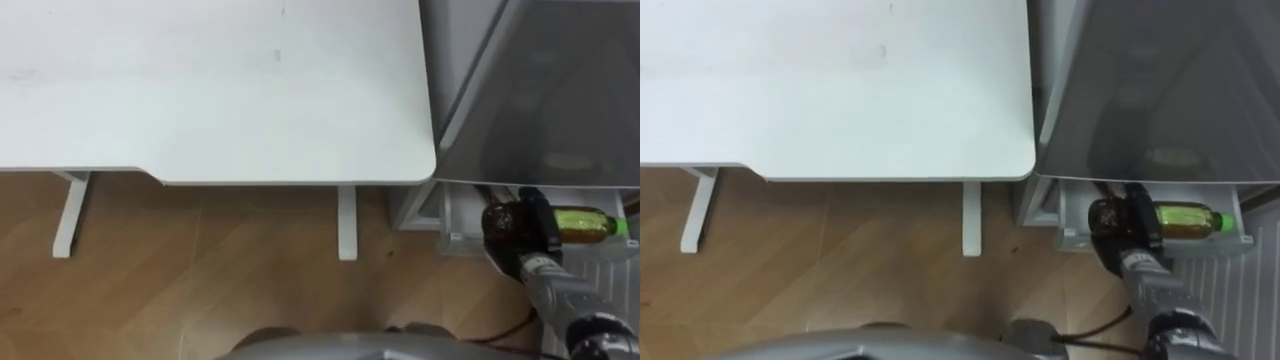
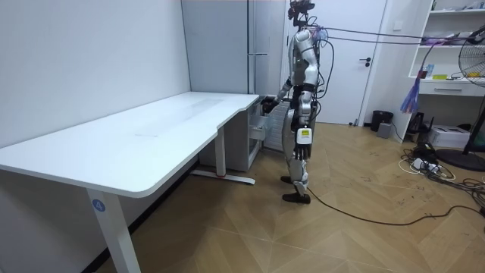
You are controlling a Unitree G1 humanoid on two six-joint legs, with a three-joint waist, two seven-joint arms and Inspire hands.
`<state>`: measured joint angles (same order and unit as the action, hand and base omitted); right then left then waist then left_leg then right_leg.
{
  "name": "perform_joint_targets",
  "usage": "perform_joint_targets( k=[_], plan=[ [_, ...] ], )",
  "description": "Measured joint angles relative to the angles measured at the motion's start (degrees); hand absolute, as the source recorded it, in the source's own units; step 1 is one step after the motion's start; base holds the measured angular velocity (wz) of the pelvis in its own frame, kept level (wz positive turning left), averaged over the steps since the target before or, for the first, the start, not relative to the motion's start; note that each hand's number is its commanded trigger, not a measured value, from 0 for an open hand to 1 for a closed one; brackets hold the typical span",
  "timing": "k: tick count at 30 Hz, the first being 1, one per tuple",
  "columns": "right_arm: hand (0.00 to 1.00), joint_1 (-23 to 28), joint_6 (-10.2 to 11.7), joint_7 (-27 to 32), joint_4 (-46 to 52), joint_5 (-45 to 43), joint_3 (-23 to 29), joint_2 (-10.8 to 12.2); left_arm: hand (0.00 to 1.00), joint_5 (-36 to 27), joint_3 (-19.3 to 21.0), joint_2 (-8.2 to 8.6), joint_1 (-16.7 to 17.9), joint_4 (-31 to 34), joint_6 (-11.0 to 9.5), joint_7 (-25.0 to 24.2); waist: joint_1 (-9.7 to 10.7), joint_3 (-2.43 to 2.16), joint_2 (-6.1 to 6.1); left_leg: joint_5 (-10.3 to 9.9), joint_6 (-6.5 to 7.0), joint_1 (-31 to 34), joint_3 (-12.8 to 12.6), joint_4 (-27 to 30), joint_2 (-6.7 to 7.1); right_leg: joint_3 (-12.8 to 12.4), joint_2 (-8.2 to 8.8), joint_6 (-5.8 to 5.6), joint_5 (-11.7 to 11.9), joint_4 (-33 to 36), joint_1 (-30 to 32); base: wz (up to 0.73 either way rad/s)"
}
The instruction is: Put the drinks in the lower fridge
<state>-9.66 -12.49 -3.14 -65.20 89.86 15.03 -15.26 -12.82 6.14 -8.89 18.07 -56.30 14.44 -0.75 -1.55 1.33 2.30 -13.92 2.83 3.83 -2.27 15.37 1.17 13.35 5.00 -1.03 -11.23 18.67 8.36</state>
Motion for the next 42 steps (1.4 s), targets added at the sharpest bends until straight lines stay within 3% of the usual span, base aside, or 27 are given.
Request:
perform_joint_targets(
  k=[1, 7, 8, 9, 10, 11, 19, 42],
  plan=[
    [1.0, -1.5, 0.1, 0.2, -0.7, 0.1, 0.0, 0.0, 0.0, 0.0, -0.8, -0.54, -0.9, -0.5, 0.0, 0.0, -0.2, 0.25, -0.13, 0.0, 0.08, 1.4, -0.4, 0.5, 0.06, -0.5, 0.06, 0.1, 0.1, 0.6, 1.6, -0.2],
    [1.0, -9.5, 1.3, 1.3, -5.6, -0.2, -0.3, -2.2, 0.0, 0.0, -3.6, -1.3, -5.5, -1.6, -0.7, -0.2, -0.5, 0.22, 0.61, 1.4, 0.54, 8.4, -1.0, 2.3, 0.57, -0.8, 0.79, 0.55, 2.0, 2.1, 8.8, -0.04],
    [0.55, -10.9, 1.7, 1.3, -7.2, -0.1, -0.5, -2.6, 0.0, 0.0, -4.4, -1.43, -6.2, -1.6, -0.8, 0.0, -0.6, 0.23, 0.61, 1.7, 0.55, 9.2, -1.4, 2.2, 0.55, -1.0, 0.83, 0.64, 2.3, 2.2, 9.8, -0.04],
    [0.29, -11.5, 1.9, 1.3, -7.9, -0.1, -0.7, -2.7, 0.0, 0.0, -4.5, -1.43, -6.4, -1.6, -0.8, 0.1, -0.7, 0.24, 0.59, 1.8, 0.54, 9.6, -1.6, 2.2, 0.53, -1.0, 0.84, 0.71, 2.4, 2.2, 10.2, -0.08],
    [0.05, -12.5, 2.1, 1.3, -8.8, -0.2, -0.7, -2.9, 0.0, 0.0, -4.6, -1.42, -6.7, -1.6, -1.1, 0.1, -1.1, 0.24, 0.59, 2.0, 0.5, 10.2, -1.7, 2.1, 0.49, -1.3, 0.85, 0.88, 2.6, 2.2, 11.0, -0.13],
    [0.0, -13.1, 2.4, 1.3, -8.9, -0.2, -0.7, -3.3, 0.0, 0.0, -4.6, -1.47, -7.2, -1.7, -1.2, 0.1, -1.9, 0.25, 0.57, 2.1, 0.44, 10.9, -2.1, 2.1, 0.43, -1.7, 0.81, 1.01, 2.7, 2.3, 12.0, -0.14],
    [0.0, -15.1, 2.5, 1.8, -9.4, -0.6, -0.6, -5.2, 0.0, 0.0, -4.5, -3.26, -7.9, -3.0, -2.0, -0.6, -3.2, 0.51, -0.17, 2.7, 0.16, 14.2, -2.5, 2.0, 0.3, -1.9, 1.15, 1.36, 2.9, 3.5, 15.7, -0.01],
    [0.0, -16.3, 1.0, 2.0, -12.1, -5.4, -0.8, -7.2, 0.0, -0.1, -4.5, -3.76, -8.3, -4.5, -2.5, -3.1, -3.5, 0.88, -0.92, 2.8, 0.29, 13.0, -2.4, 2.3, 0.57, -1.1, 1.89, 1.36, 2.6, 3.6, 14.5, 0.01]
  ],
)
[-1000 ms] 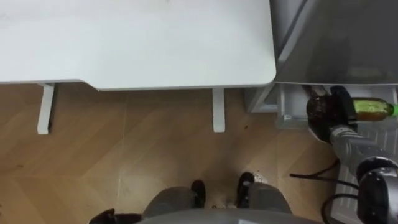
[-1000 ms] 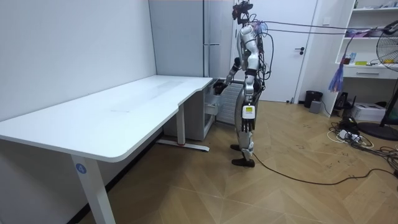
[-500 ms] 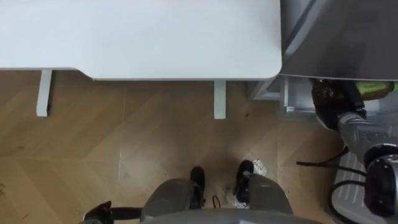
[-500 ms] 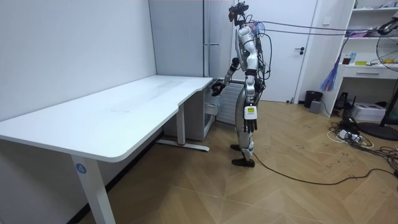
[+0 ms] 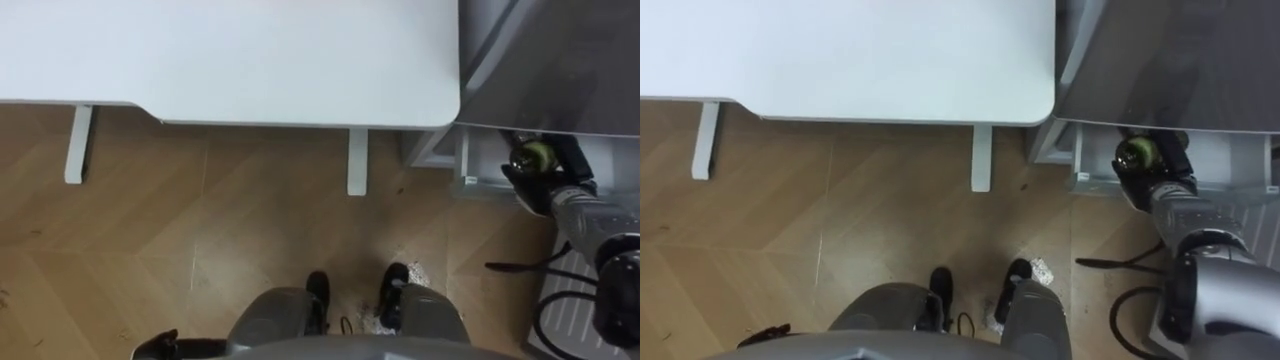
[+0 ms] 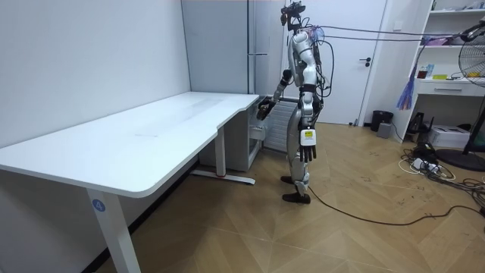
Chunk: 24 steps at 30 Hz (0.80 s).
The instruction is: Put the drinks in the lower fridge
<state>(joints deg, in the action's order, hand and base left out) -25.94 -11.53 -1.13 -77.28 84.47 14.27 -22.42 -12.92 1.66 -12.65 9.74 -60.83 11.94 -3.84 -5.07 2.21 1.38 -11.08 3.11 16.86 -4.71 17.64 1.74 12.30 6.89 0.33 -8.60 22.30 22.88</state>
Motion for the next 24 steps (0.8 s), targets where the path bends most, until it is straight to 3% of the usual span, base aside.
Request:
perform_joint_targets(
  k=[5, 14, 19, 24],
  plan=[
    [0.0, 0.0, -1.1, 0.0, -1.2, -0.1, -0.7, -1.4, 0.0, -1.0, 0.0, -0.01, -0.2, 0.0, 0.0, -0.3, 0.2, -0.05, 0.03, 0.0, 0.0, 0.0, 0.2, 0.0, -0.03, 0.7, 0.02, -0.04, 0.0, -0.5, -0.6, 0.05],
    [0.0, 1.1, -1.1, -1.8, -2.3, -1.9, -0.7, -1.5, 0.0, -2.6, 0.5, -0.03, -0.1, -0.1, 0.0, -0.2, 1.0, -0.22, 0.12, 0.0, -0.01, -1.7, 0.3, -0.4, -0.09, 1.2, -0.53, -0.28, 0.1, -1.6, -3.0, 0.04],
    [0.0, 3.3, -1.1, -4.9, -2.4, -2.8, -0.6, -1.5, 0.0, -2.6, 0.6, -0.2, 1.3, -1.0, 0.1, -0.1, 2.0, -1.44, -0.47, 0.0, -0.01, -6.1, 0.2, -2.1, -0.47, 0.8, -1.53, -0.75, 0.5, -4.3, -7.9, -0.01],
    [0.0, 4.7, -1.1, -7.6, -2.4, -3.1, -2.0, -1.5, 0.0, -2.8, 0.4, -1.19, 1.2, -1.0, -0.4, -0.1, 2.2, -2.05, -1.52, 0.0, -0.04, -8.7, 0.2, -3.0, -1.01, 0.6, -2.44, -0.68, 1.4, -6.7, -10.9, -0.04]
  ],
)
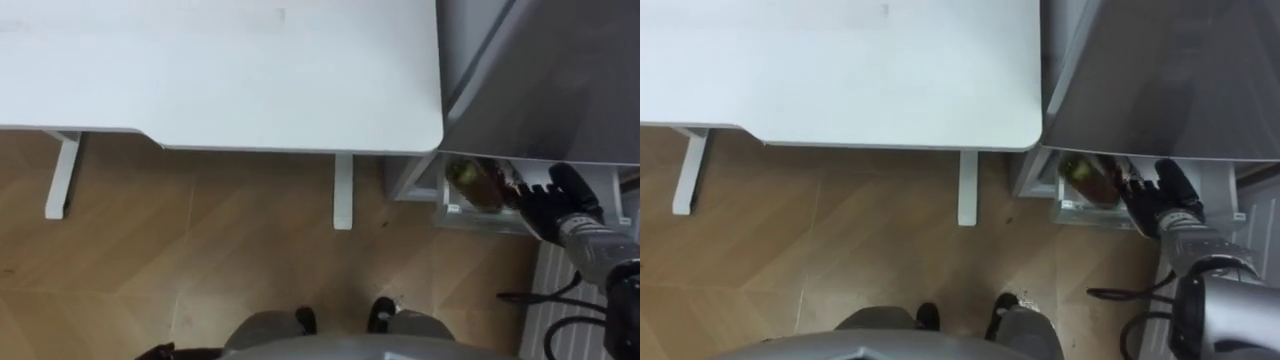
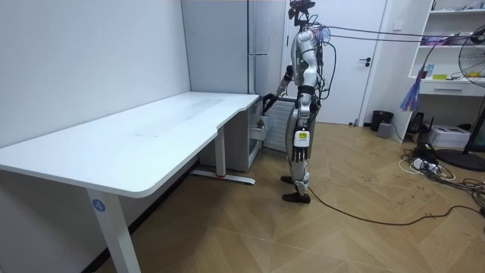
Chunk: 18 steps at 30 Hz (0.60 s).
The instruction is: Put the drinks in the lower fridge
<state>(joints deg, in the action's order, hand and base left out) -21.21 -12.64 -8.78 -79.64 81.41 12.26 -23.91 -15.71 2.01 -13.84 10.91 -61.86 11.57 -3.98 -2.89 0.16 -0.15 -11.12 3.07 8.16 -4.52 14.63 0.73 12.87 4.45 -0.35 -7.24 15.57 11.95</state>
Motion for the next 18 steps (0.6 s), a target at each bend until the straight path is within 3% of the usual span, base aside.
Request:
perform_joint_targets(
  k=[6, 11, 18],
  plan=[
    [0.0, 0.0, 0.1, -1.4, 0.7, 0.2, -1.6, -0.1, 0.0, -0.8, -1.0, -0.33, -0.1, 0.0, -0.3, 0.0, -0.2, 0.04, 0.11, 0.1, -0.1, -0.5, -0.1, -0.8, -0.08, -0.3, -0.3, 0.2, 0.6, 0.0, -0.4, -0.04],
    [0.0, 0.0, 0.2, -1.3, 0.7, 0.2, -1.7, -0.5, 0.0, -1.7, -1.2, -0.32, -0.1, -0.5, -0.3, 0.0, 0.1, 0.46, 0.59, 0.1, -0.17, -0.8, -0.1, -1.2, -0.08, -0.6, -0.4, 0.21, 0.6, 0.0, -0.6, 0.0],
    [0.0, 0.0, 0.1, -0.7, 0.8, 0.2, -1.8, -0.6, 0.0, -1.7, -1.1, -0.33, -0.1, -0.4, -0.6, 0.1, 0.9, 0.75, 0.07, 0.1, -0.15, -0.6, -0.3, -1.4, 0.01, -1.2, -0.46, 0.07, 0.4, 0.1, 0.1, -0.04]
  ],
)
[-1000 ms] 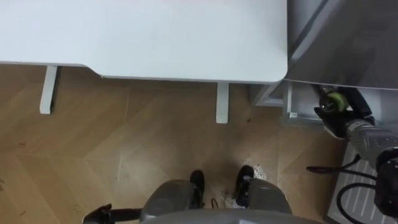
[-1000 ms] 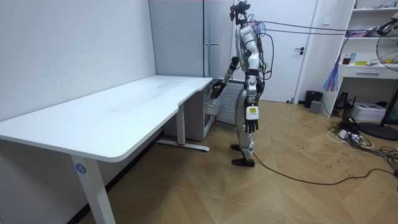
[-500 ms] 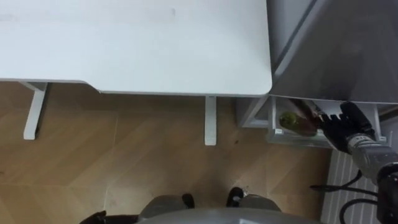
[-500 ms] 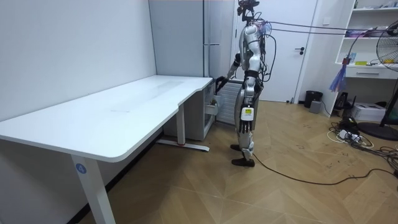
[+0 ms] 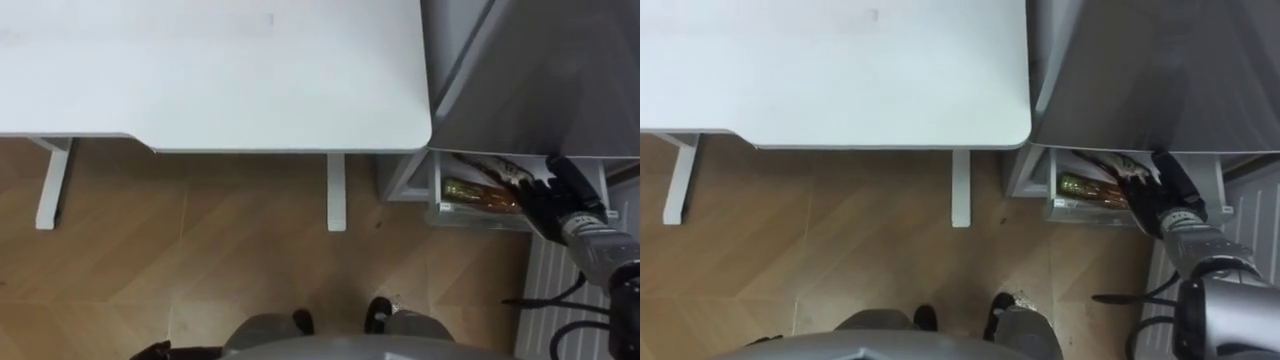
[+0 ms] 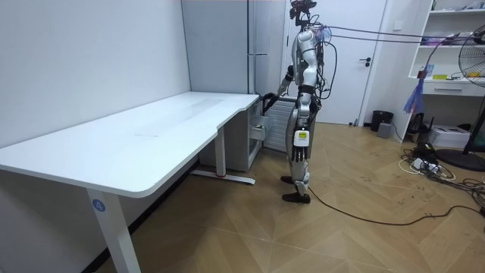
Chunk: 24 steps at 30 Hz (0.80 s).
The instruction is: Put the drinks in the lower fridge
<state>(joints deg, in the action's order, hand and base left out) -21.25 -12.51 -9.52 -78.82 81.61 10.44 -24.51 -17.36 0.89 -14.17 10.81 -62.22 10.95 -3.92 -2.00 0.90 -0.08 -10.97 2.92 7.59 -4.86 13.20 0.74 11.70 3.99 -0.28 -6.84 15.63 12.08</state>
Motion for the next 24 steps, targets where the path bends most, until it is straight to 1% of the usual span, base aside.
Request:
perform_joint_targets(
  k=[5, 10, 13, 15, 17, 24],
  plan=[
    [0.0, 0.1, 0.0, 0.0, 0.0, -0.7, -0.2, 0.0, 0.0, 0.0, 0.0, -0.01, 0.0, -0.1, -0.6, 0.0, 0.2, 0.15, -0.24, 0.0, 0.0, -0.2, -0.6, -0.5, -0.01, -0.3, -0.06, -0.07, -0.1, -0.1, 0.1, -0.01],
    [0.0, 0.4, 0.0, 0.0, 0.0, -0.7, -0.1, 0.0, 0.0, 0.0, 0.0, -0.01, 0.0, 0.0, -0.7, 0.0, 0.4, 0.12, -0.25, 0.0, 0.0, -0.2, -0.6, -0.5, -0.05, -0.1, -0.06, -0.07, 0.0, -0.2, 0.0, 0.01],
    [0.0, 1.0, 0.6, 0.1, 0.0, -0.7, -0.1, 0.0, 0.0, 0.0, 0.0, 0.0, 0.2, 0.3, -0.7, 0.7, 0.4, 0.08, -0.25, 0.0, 0.0, -0.1, -0.5, -0.5, -0.08, 0.1, -0.11, -0.06, 0.0, -0.5, -0.1, 0.01],
    [0.0, 1.9, 0.8, 0.1, 0.6, -0.7, 0.5, 0.0, 0.0, 0.0, 0.5, 0.0, 0.2, 0.3, -0.7, 1.2, 0.4, -0.11, -0.22, 0.0, -0.01, -0.1, -0.5, -0.5, -0.1, 0.1, -0.15, -0.06, 0.0, -0.6, -0.1, 0.0],
    [0.0, 3.3, 1.3, 0.1, 1.2, -0.7, 1.0, 0.0, 0.0, 0.0, 1.4, 0.02, 0.2, 0.4, -0.8, 1.6, 0.3, -0.48, -0.14, 0.0, -0.01, -0.1, -0.4, -0.5, -0.1, 0.1, -0.17, -0.06, 0.0, -0.8, -0.1, 0.0],
    [0.0, 4.6, 1.9, 1.5, 1.2, -0.7, 2.2, 0.0, 0.0, 0.0, 1.4, 0.04, 0.1, 0.4, -1.0, 2.3, 0.3, -0.61, 0.05, 0.0, -0.01, -0.3, -0.5, -0.5, -0.12, 0.1, -0.14, -0.05, 0.0, -0.7, -0.2, 0.0]
  ],
)
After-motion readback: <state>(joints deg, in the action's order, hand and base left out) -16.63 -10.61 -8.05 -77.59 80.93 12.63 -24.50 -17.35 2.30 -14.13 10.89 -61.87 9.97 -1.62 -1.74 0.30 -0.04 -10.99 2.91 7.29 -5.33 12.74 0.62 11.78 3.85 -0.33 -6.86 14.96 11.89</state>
